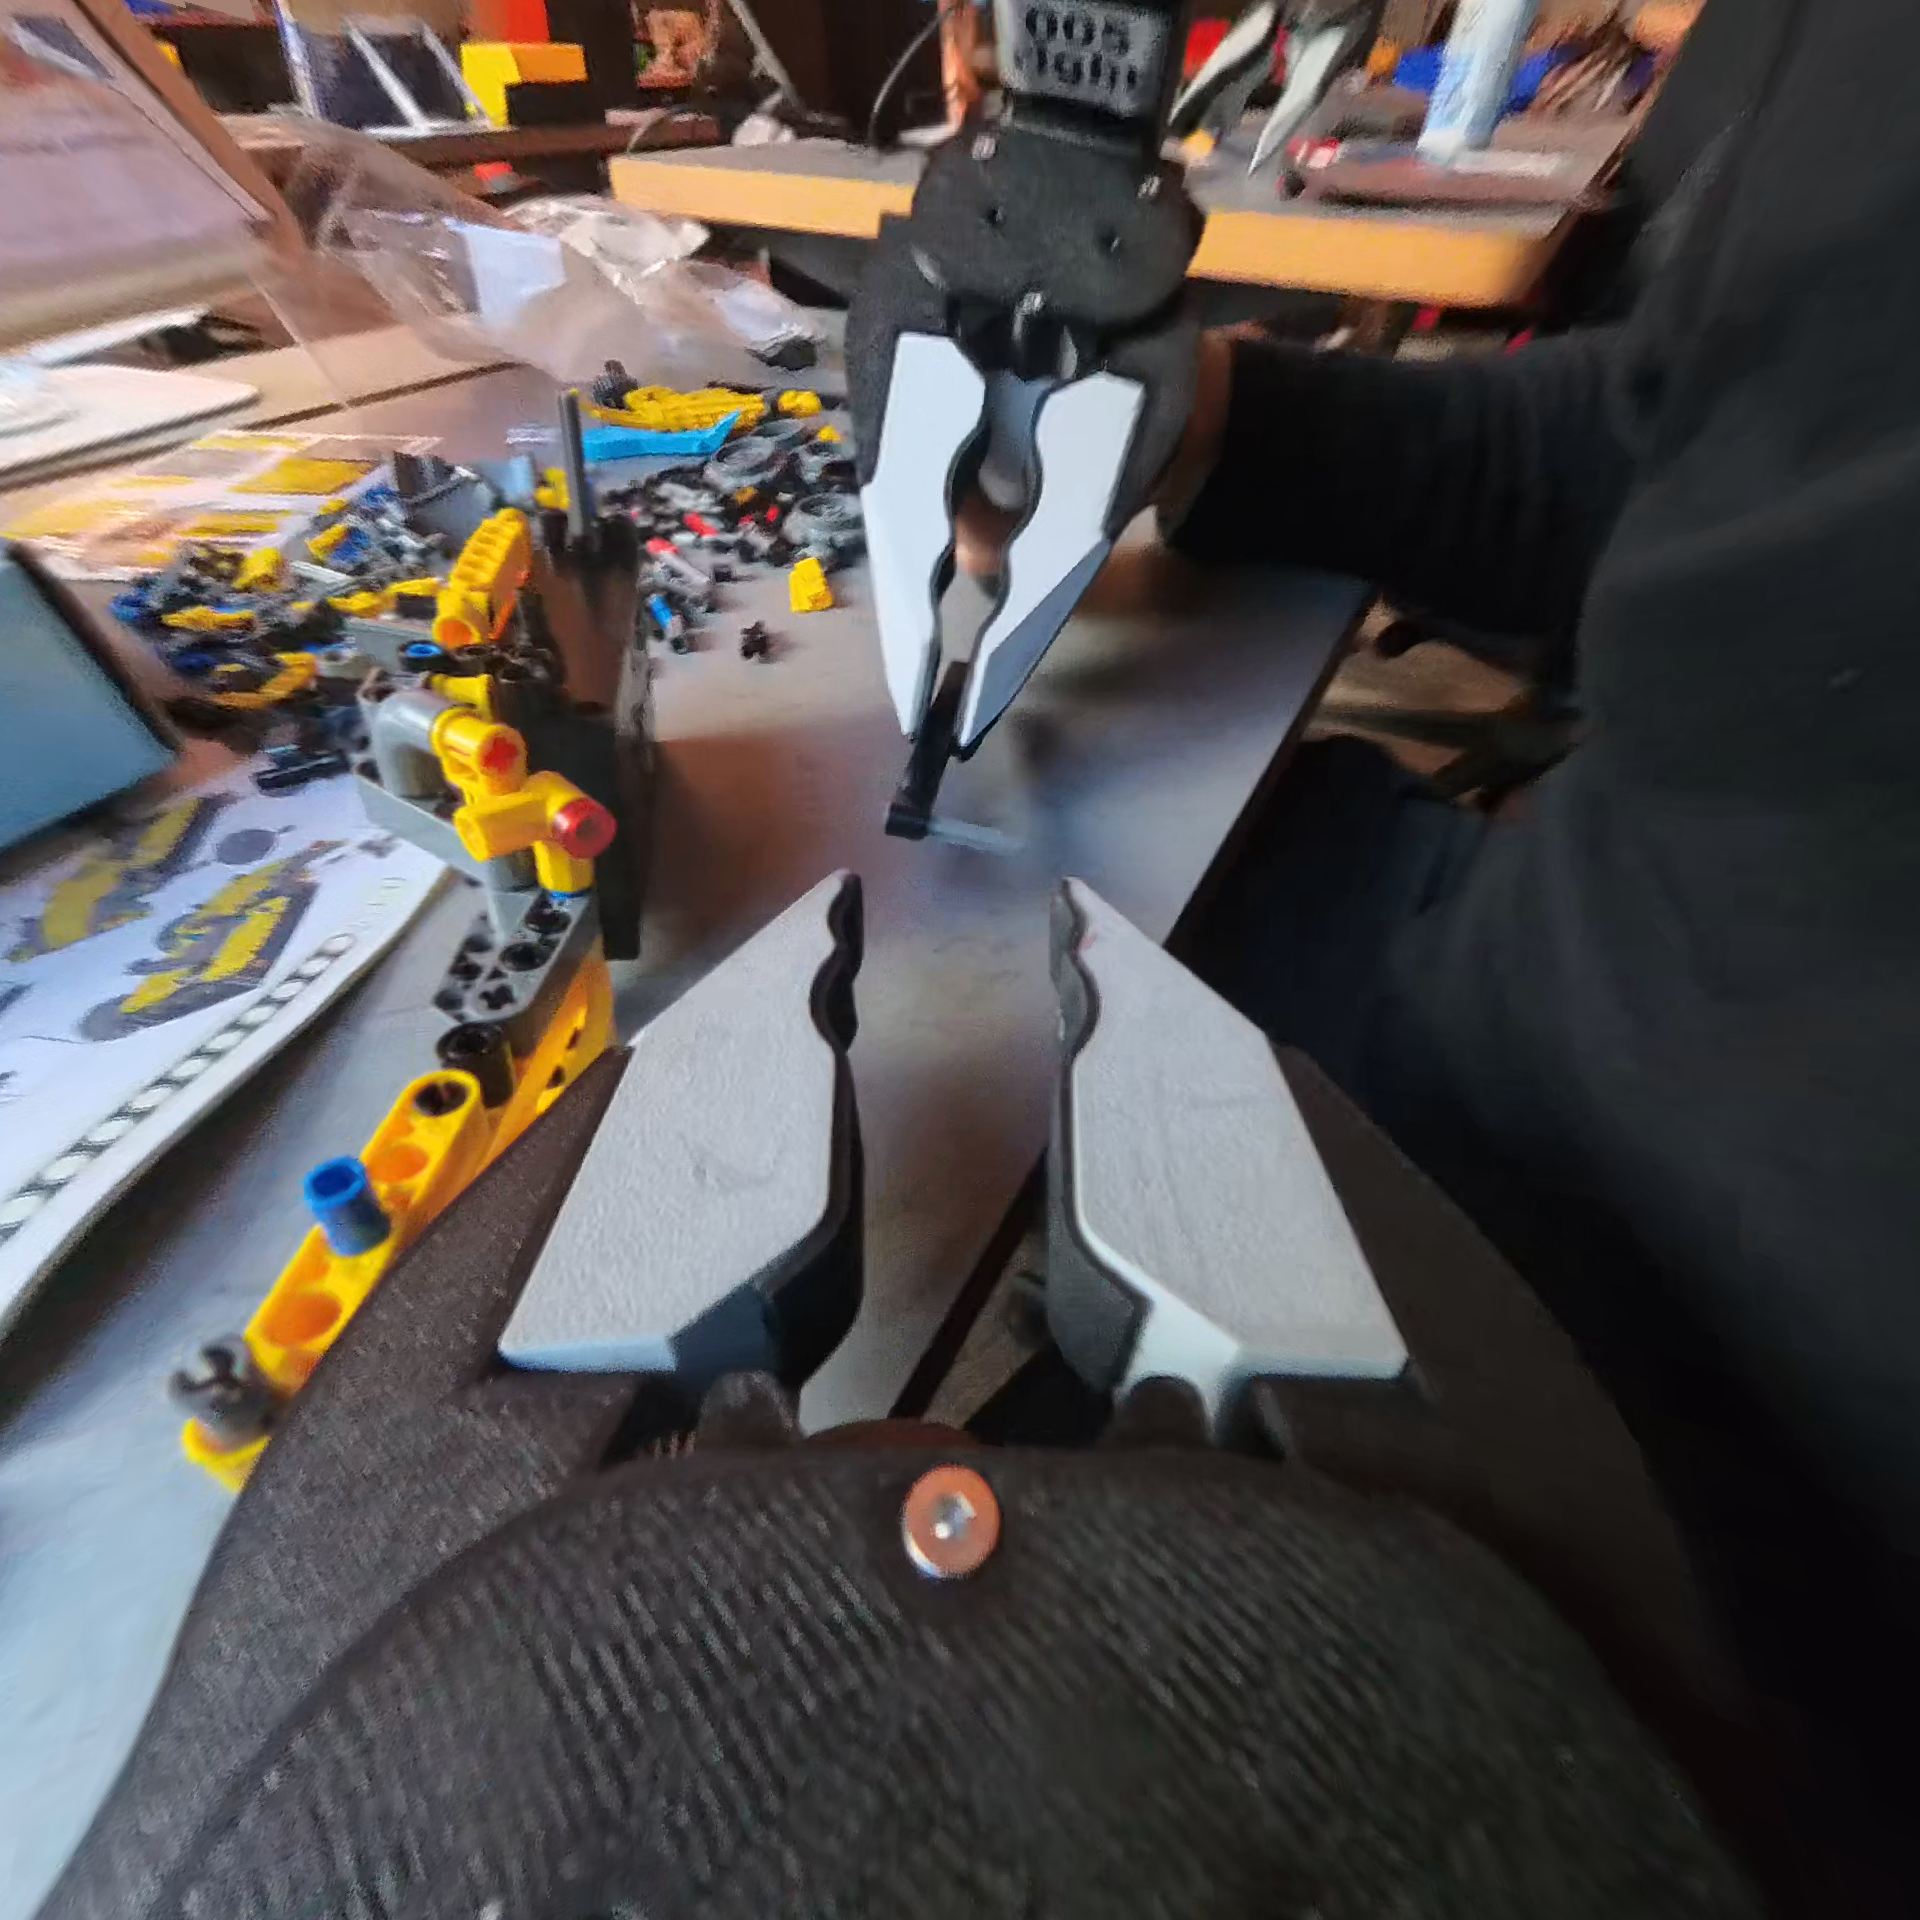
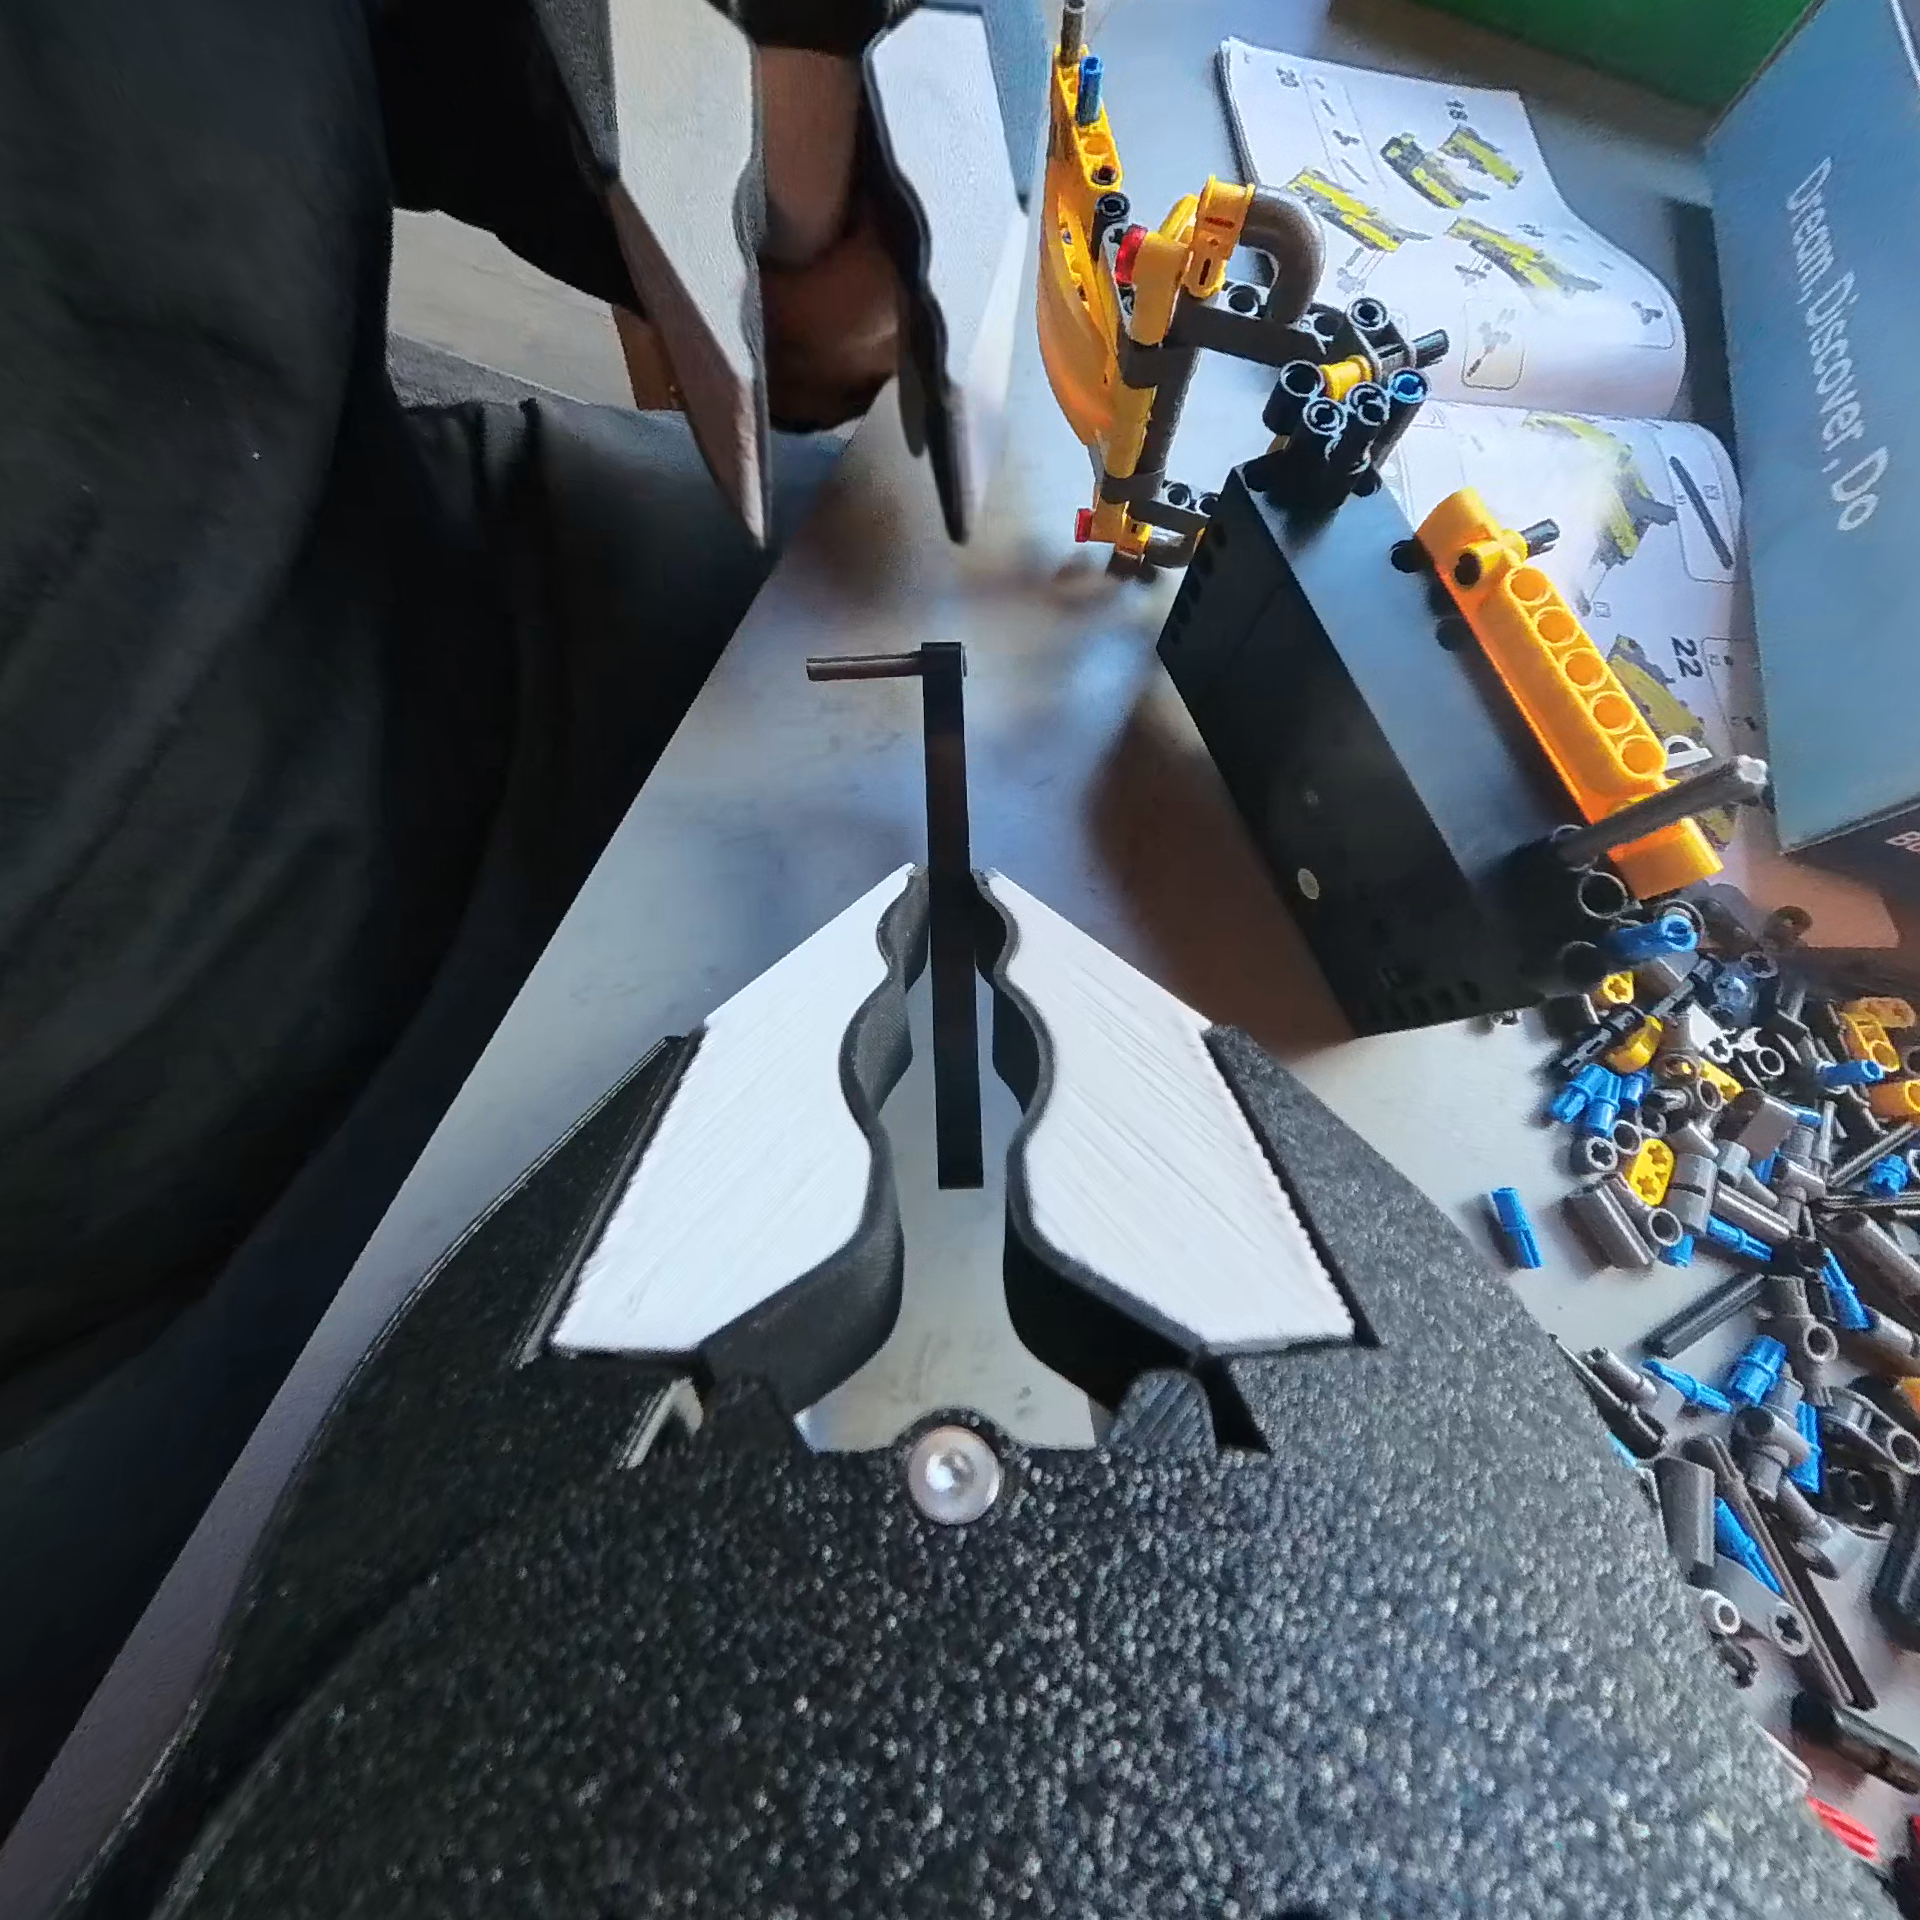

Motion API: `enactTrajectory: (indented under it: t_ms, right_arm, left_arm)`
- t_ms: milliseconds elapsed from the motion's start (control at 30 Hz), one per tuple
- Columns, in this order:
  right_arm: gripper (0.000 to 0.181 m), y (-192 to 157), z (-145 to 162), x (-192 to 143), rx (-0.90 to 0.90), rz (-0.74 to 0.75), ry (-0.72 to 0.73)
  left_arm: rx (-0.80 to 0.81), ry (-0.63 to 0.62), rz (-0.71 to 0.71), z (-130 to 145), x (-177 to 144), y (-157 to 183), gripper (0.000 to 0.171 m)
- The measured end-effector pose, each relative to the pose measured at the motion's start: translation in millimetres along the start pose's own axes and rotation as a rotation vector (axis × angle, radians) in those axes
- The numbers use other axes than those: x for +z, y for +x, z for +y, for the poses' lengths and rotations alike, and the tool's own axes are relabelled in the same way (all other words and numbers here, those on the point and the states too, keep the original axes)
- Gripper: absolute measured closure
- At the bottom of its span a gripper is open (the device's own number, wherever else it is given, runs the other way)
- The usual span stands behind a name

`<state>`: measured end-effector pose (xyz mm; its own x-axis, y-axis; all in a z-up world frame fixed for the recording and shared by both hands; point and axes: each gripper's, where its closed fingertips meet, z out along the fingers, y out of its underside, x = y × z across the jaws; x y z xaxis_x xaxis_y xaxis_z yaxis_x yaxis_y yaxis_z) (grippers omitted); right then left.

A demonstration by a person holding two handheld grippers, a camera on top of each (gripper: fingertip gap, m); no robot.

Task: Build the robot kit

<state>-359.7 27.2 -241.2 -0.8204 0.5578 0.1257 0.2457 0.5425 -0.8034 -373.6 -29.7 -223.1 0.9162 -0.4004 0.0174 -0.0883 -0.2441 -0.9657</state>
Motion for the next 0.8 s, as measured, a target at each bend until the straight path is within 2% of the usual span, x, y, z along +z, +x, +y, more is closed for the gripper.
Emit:
enactTrajectory:
  t_ms: [67,333,633,800]
  right_arm:
    - [0.174,-1,-1,-2,0.000,-0.004,0.006]
    - [0.174,-5,5,-7,0.005,-0.010,-0.001]
    - [0.174,-4,7,-5,0.022,-0.019,-0.009]
    - [0.174,-4,7,-4,0.029,-0.026,-0.010]
  left_arm:
    - [-0.009,0.034,0.030,-3,0,5,0.144]
    - [0.210,0.015,-0.025,6,7,14,0.153]
    - [0.226,0.058,0.011,4,4,18,0.163]
    - [0.206,0.060,0.031,4,3,20,0.162]
